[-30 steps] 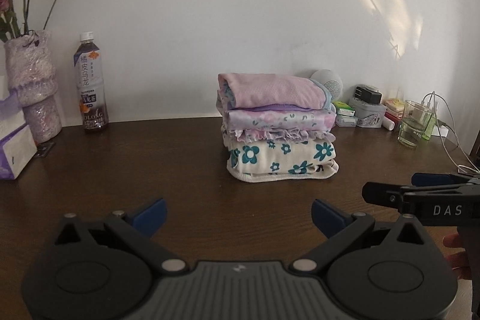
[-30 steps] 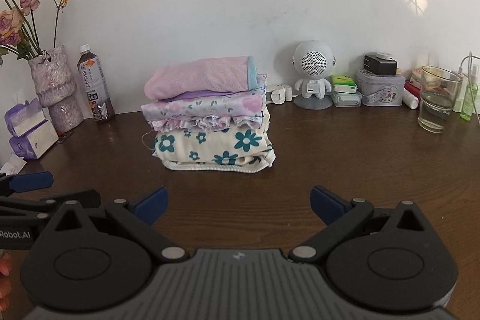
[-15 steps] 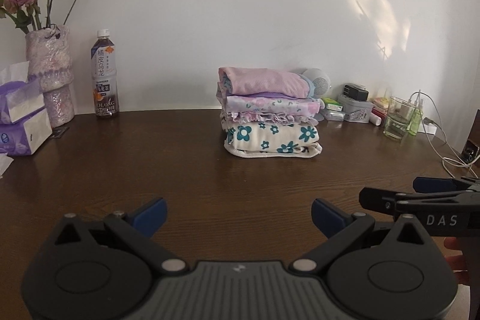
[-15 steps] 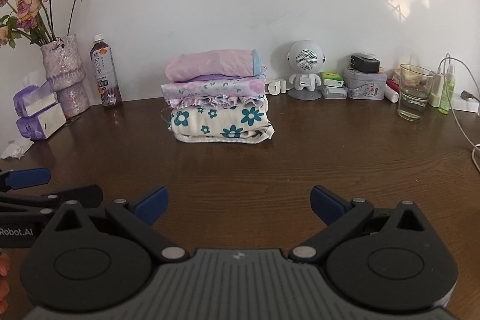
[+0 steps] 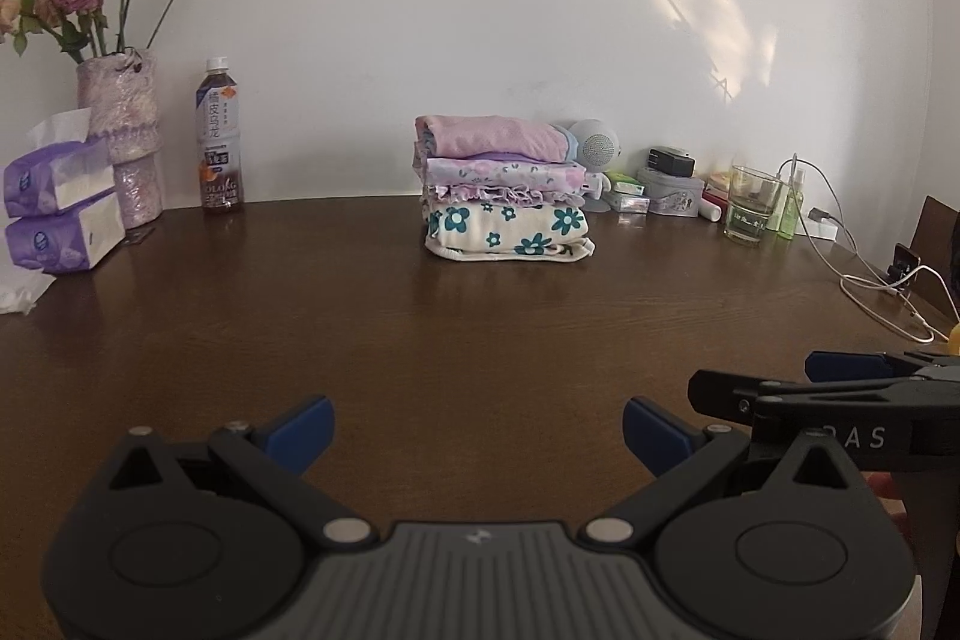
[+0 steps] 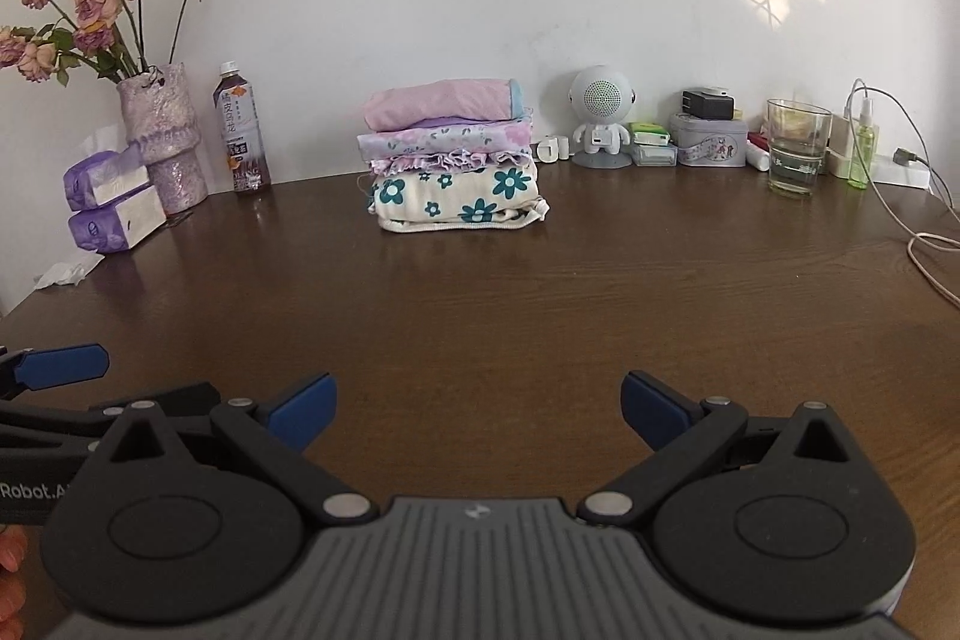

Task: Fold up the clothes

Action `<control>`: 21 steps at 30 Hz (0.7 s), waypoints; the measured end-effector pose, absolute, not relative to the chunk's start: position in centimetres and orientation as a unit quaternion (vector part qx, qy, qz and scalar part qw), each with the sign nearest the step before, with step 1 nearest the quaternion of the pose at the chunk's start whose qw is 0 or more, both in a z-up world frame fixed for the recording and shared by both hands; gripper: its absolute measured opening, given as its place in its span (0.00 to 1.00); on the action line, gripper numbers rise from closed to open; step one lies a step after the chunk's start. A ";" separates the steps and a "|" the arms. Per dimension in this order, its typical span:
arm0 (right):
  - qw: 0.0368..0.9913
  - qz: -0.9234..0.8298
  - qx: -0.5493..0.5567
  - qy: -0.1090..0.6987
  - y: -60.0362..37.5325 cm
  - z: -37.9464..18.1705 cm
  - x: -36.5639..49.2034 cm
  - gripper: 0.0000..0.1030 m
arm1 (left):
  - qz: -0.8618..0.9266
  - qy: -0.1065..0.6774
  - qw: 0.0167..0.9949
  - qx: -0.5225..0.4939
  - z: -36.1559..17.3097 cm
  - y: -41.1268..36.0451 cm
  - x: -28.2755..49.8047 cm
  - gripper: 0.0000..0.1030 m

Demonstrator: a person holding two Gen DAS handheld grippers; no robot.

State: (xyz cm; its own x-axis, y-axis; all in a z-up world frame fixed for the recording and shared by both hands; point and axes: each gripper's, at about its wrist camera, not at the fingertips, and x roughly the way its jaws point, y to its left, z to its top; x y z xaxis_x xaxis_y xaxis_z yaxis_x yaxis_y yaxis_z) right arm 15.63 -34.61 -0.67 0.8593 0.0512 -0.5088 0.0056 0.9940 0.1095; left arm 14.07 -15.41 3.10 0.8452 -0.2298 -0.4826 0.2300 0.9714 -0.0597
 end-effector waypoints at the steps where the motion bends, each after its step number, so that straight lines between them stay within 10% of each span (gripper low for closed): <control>1: 0.963 0.012 0.053 0.265 -34.5 -0.8 15.1 1.00 | -0.119 0.251 0.961 -0.001 2.9 -15.3 13.4 1.00; 21: 0.961 0.024 0.088 0.260 -34.0 -3.4 5.4 1.00 | -0.116 0.231 0.966 -0.004 1.3 -14.1 4.3 1.00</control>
